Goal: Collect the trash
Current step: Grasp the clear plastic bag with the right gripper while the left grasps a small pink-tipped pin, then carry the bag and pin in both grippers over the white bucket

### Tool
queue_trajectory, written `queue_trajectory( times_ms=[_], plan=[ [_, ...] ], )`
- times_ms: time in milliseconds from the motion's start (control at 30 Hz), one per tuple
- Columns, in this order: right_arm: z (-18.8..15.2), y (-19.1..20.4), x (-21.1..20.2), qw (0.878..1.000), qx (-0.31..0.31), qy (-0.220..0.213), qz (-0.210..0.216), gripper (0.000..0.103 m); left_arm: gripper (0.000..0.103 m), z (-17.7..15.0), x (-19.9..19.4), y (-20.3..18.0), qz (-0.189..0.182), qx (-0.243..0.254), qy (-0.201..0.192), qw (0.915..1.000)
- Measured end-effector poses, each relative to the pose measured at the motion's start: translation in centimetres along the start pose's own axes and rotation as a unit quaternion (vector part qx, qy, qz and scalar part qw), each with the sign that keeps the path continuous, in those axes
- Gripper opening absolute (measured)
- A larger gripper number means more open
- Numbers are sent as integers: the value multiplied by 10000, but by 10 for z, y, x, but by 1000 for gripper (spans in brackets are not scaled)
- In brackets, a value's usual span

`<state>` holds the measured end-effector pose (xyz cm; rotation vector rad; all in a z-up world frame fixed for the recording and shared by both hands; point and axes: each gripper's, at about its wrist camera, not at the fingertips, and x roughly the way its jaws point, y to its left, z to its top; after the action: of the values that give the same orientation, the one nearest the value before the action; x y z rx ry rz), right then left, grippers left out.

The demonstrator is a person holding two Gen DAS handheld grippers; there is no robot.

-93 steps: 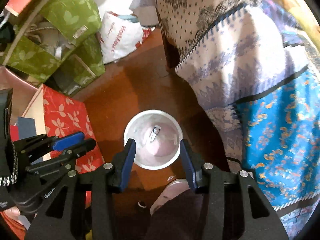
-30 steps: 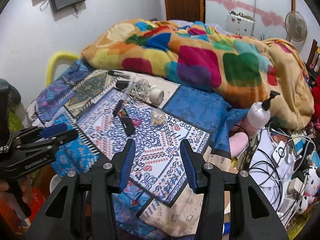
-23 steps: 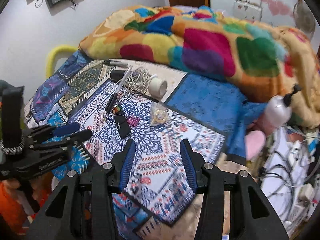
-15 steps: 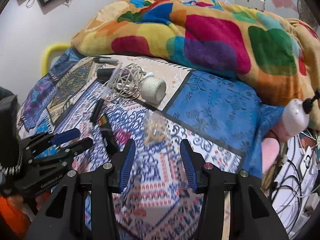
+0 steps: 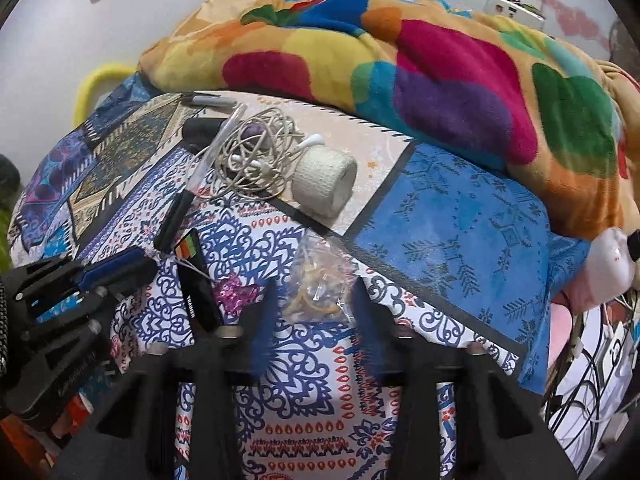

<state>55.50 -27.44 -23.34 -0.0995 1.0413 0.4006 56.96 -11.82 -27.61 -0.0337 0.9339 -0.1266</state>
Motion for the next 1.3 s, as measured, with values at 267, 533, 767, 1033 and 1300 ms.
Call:
queue_trajectory(
  times_ms=[267,533,767,1033,1300],
  plan=[
    [1,-12,-18,9990,410,-62,140,28,3,0,-16,-6,-239,-166,44,9996],
    [-3,-4,-61,9991,317,-286,27,28,3,27,-65,-26,-674,-286,-196,9971],
    [-4,9,-96,9985,261,-479,46,28,3,47,-123,-35,-645,-250,-606,9958],
    [-9,42,-136,9974,-5,-709,125,28,3,30,-176,-22,-362,-240,-709,9965],
    [-18,91,-173,9949,-333,-898,314,28,3,-5,-239,10,-67,-353,-872,9955]
  ],
)
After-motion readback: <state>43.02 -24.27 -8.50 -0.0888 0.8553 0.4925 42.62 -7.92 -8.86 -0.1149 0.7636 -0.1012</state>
